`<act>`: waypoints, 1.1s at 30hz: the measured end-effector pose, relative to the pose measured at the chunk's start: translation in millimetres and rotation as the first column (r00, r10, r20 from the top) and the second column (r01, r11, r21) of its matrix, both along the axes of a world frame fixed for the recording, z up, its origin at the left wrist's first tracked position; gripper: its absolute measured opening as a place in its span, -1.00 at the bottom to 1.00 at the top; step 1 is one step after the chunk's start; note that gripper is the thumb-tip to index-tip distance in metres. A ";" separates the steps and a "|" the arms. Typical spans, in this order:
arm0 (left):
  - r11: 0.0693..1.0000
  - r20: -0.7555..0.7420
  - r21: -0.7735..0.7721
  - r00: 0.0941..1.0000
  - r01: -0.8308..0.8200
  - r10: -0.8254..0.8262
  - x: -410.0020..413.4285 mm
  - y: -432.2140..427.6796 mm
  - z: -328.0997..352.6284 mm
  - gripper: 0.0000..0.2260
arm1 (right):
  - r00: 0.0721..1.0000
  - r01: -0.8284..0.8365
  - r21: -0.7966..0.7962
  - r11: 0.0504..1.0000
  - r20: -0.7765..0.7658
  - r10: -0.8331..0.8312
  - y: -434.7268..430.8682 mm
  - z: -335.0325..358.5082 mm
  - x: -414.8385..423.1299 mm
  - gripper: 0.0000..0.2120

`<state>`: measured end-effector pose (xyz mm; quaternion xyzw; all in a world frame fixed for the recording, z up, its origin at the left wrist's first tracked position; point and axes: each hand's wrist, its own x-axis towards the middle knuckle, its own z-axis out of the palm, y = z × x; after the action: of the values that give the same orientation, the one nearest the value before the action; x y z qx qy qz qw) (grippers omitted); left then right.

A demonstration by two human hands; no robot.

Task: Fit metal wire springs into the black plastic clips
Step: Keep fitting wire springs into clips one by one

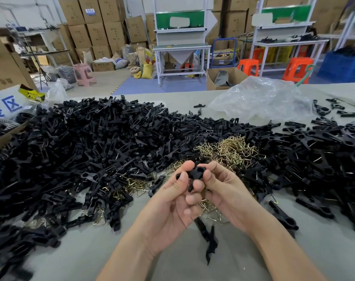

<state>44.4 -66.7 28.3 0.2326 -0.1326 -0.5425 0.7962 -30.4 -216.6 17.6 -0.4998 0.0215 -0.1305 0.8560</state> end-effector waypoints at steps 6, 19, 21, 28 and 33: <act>0.999 0.025 0.029 0.999 -0.039 0.038 -0.3 -1.9 0.2 -0.83 | 1.000 -0.019 0.031 0.999 -0.014 0.020 -1.5 -3.1 1.4 -0.71; 0.994 0.087 0.065 0.992 -0.092 0.087 0.4 -4.0 0.0 -0.87 | 0.999 -0.033 0.028 0.999 -0.017 0.033 0.0 -2.3 1.6 -0.72; 0.988 0.127 0.097 0.986 -0.122 0.109 2.2 -4.7 1.8 -0.81 | 1.000 -0.001 0.025 1.000 -0.011 0.001 1.6 -3.9 2.7 -0.77; 0.930 0.344 0.229 0.918 -0.287 0.199 4.4 -7.5 1.8 -0.55 | 0.944 0.325 0.164 0.931 -0.113 -0.310 -6.6 4.6 0.0 -0.71; 0.906 0.526 0.260 0.836 -0.335 0.158 -1.1 -12.0 -6.4 -0.61 | 0.934 0.356 0.577 0.735 -0.234 -0.268 -21.2 11.7 -17.9 -0.70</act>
<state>43.3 -78.8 21.9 0.5130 -0.2033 -0.3708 0.7470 -48.3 -237.8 29.4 -0.1932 0.2040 -0.2241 0.9332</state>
